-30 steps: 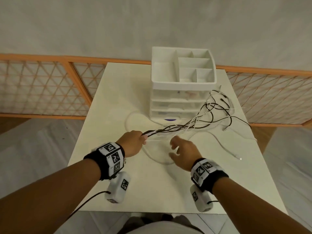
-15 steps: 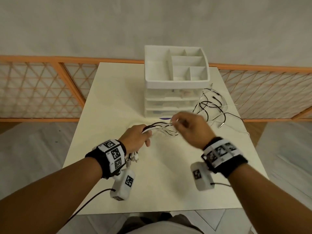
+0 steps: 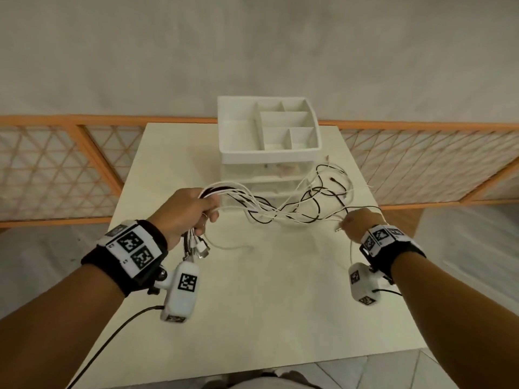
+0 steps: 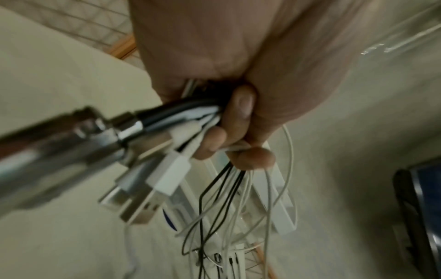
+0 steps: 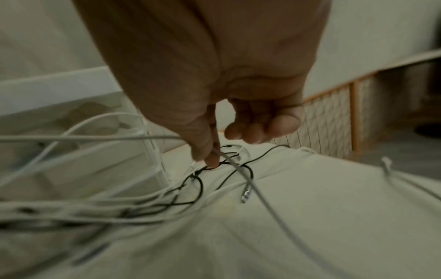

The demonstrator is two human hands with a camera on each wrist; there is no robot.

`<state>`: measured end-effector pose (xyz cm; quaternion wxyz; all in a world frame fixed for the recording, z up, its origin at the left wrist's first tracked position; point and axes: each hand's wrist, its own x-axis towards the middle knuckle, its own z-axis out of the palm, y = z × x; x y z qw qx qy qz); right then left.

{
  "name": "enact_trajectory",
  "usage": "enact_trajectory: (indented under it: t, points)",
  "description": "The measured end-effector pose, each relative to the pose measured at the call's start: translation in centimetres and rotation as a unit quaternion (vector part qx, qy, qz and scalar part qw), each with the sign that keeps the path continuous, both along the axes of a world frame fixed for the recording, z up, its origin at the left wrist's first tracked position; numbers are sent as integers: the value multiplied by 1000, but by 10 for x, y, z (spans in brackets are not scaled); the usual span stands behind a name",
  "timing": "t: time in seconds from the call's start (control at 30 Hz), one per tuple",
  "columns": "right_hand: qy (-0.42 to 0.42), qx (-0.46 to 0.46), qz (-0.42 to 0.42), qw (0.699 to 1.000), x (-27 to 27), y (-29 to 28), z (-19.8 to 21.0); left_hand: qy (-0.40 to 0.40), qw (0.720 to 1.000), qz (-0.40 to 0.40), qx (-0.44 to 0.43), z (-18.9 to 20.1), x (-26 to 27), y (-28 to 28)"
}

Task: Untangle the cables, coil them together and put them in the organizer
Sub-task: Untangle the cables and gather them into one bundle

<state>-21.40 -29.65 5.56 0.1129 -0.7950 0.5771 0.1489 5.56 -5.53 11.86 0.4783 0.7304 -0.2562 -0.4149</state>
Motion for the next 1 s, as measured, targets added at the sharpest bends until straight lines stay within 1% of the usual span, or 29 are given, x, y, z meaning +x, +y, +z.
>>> enact_trajectory:
  t: [0.03, 0.07, 0.1, 0.13, 0.17, 0.23, 0.3, 0.33, 0.37, 0.4, 0.43, 0.47, 0.5, 0.53, 0.57, 0.6, 0.63, 0.67, 0.7, 0.73, 0.77, 0.8, 0.83, 0.9, 0.97, 1.0]
  points:
    - [-70, 13, -48, 996, 3, -3, 9, -31, 999, -20, 12, 1, -1, 0]
    - [-164, 16, -99, 981, 7, -9, 20, -65, 996, -46, 35, -1, -2, 1]
    - [-264, 13, -150, 953, 13, -14, 36, -95, 991, -73, 64, -4, -2, 2]
    - [-350, -3, -180, 919, 17, -18, 56, -115, 984, -95, 96, -9, -2, 3]
    - [-406, -45, -181, 895, 21, -25, 78, -126, 978, -109, 124, -13, -2, 4]
    - [-482, -132, -149, 853, 26, -38, 113, -130, 973, -108, 156, -19, -4, 6]
    - [-554, -151, -112, 811, 29, -45, 135, -120, 977, -90, 154, -20, -7, 7]
    - [-580, -148, -97, 795, 30, -48, 139, -106, 981, -80, 145, -19, -9, 6]
    - [-595, -142, -86, 786, 31, -47, 138, -87, 985, -68, 133, -18, -11, 6]
    - [-602, -127, -74, 785, 31, -45, 134, -67, 989, -56, 120, -16, -13, 5]
    - [-595, -104, -66, 795, 31, -42, 124, -50, 992, -46, 108, -14, -15, 4]
    - [-568, -73, -63, 817, 29, -39, 111, -37, 994, -37, 97, -12, -18, 3]
    - [-520, -36, -63, 851, 26, -33, 96, -26, 995, -30, 88, -10, -20, 2]
    - [-451, 0, -61, 890, 22, -26, 81, -15, 996, -24, 81, -8, -22, 2]
    - [-380, 18, -57, 923, 18, -17, 67, -4, 997, -18, 74, -7, -24, 1]
    - [-335, 12, -49, 941, 16, -8, 55, 5, 998, -13, 66, -5, -26, 1]
    - [-330, -5, -36, 943, 16, 5, 47, 11, 998, -10, 57, -3, -27, 0]
    - [-360, -19, -8, 933, 19, 21, 41, 14, 999, -12, 50, -1, -30, -2]
    - [-409, -21, 45, 911, 25, 40, 39, 16, 999, -16, 44, 1, -33, -4]
    - [-452, -17, 115, 885, 31, 60, 38, 19, 999, -24, 36, 3, -37, -8]
    - [-473, -13, 182, 862, 39, 79, 39, 24, 999, -33, 26, 5, -42, -12]
    - [-479, -10, 232, 847, 46, 94, 39, 31, 999, -42, 12, 8, -47, -16]
    - [-476, -10, 251, 843, 51, 105, 39, 41, 998, -49, -5, 10, -52, -20]
    - [-484, -28, 228, 844, 59, 112, 41, 61, 996, -50, -34, 13, -59, -25]
    - [-506, -42, 180, 842, 58, 108, 45, 63, 995, -56, -45, 13, -61, -26]
    - [-519, -33, 152, 841, 55, 104, 48, 60, 995, -65, -47, 11, -61, -25]
